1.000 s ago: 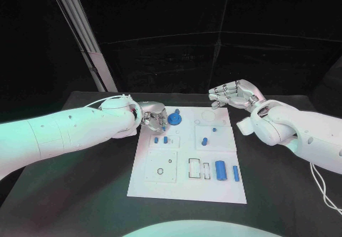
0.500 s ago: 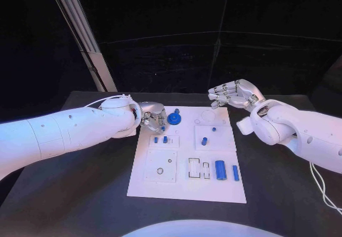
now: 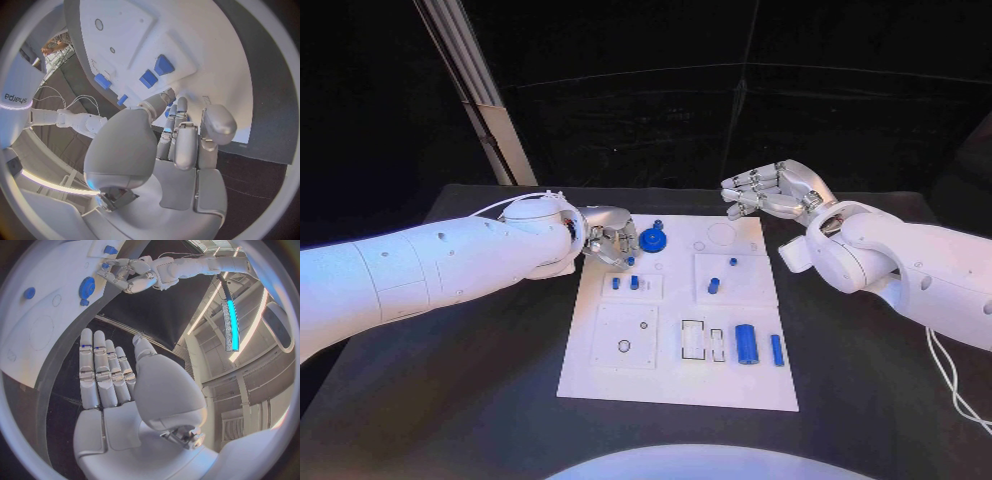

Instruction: Assemble the parts on the task board

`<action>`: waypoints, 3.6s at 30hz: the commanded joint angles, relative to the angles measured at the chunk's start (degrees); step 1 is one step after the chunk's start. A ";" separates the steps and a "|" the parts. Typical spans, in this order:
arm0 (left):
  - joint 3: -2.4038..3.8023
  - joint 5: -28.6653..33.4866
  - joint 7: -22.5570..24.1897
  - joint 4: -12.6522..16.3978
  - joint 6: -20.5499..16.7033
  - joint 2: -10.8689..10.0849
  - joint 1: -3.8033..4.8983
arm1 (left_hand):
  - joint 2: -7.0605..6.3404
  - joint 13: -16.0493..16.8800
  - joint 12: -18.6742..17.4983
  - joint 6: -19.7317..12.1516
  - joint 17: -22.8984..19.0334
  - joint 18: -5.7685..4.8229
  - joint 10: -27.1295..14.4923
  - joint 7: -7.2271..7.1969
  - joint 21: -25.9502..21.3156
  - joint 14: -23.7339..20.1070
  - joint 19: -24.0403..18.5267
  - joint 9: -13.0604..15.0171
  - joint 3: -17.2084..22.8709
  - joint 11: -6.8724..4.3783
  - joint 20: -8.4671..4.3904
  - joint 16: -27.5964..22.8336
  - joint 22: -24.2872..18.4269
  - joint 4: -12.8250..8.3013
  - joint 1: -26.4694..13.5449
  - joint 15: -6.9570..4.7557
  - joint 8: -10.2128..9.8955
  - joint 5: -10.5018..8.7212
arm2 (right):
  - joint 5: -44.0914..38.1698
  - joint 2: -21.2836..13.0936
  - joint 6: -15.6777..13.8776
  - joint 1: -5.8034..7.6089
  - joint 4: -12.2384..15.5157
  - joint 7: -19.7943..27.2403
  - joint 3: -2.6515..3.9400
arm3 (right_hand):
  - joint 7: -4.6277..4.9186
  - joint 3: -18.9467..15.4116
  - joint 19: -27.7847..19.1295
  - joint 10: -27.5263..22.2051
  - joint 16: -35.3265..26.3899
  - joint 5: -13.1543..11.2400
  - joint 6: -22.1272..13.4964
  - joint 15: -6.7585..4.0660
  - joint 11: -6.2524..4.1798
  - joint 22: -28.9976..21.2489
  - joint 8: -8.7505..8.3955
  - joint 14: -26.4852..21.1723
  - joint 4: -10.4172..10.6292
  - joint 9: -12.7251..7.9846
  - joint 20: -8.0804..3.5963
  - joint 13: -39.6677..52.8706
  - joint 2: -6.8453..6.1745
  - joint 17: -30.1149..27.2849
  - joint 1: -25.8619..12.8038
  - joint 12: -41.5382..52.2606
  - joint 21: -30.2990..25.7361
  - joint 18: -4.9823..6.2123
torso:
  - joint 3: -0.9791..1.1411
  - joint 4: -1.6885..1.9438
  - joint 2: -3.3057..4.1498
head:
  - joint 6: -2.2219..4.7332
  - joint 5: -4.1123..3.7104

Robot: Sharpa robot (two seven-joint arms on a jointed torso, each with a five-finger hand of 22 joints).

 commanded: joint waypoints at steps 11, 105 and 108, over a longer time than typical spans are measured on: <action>0.03 1.81 -0.77 0.19 -0.92 -0.86 0.06 | -0.65 -0.07 -0.27 -1.14 -0.31 -0.73 -1.16 0.15 -0.29 1.56 -0.18 0.07 -0.80 0.07 0.31 -0.11 0.01 -0.05 -0.34 0.32 -0.72 0.13 | -0.15 0.00 0.81 0.09 -0.19 -0.34 0.03 | -0.09 -0.30 0.61 -0.62 0.16 0.18 -0.45 -0.07 0.00 -0.08 0.18 -0.13 -0.21 0.08 -0.04 -0.06 0.16 -0.06 -0.22 0.26 -0.20 0.26 | -0.01 0.00 -0.04 | 0.10 -0.07; -0.86 82.50 31.77 4.96 -3.36 -9.16 -0.31 | 4.07 0.70 5.48 1.56 -33.61 3.39 -5.49 1.77 -26.05 -13.63 -12.20 0.49 -7.31 1.75 2.34 -17.55 -19.88 6.09 -3.05 2.13 2.91 0.17 | -72.05 -0.71 9.32 -4.47 7.16 -24.17 -0.02 | -4.93 33.41 13.43 7.33 55.83 -12.91 11.48 -6.46 -5.11 54.64 0.83 12.05 -10.50 0.66 -6.20 0.54 -5.65 39.01 -0.15 0.72 56.81 -4.52 | -0.09 -0.18 -0.05 | 2.04 -4.45; -0.86 82.52 31.77 4.94 -3.26 -9.12 -0.31 | 4.02 0.70 5.56 1.51 -33.68 3.38 -5.57 1.78 -26.13 -13.65 -12.18 0.47 -7.48 1.76 2.34 -17.55 -19.95 6.16 -3.12 2.13 2.94 0.17 | -71.41 -0.95 8.05 -4.47 7.60 -23.93 -0.01 | -4.88 33.62 13.42 7.23 55.95 -12.78 11.39 -6.44 -5.07 54.75 0.71 12.01 -10.59 0.62 -6.19 0.52 -5.74 39.06 -0.17 0.62 56.91 -4.53 | -0.09 -0.14 -0.05 | 2.04 -4.51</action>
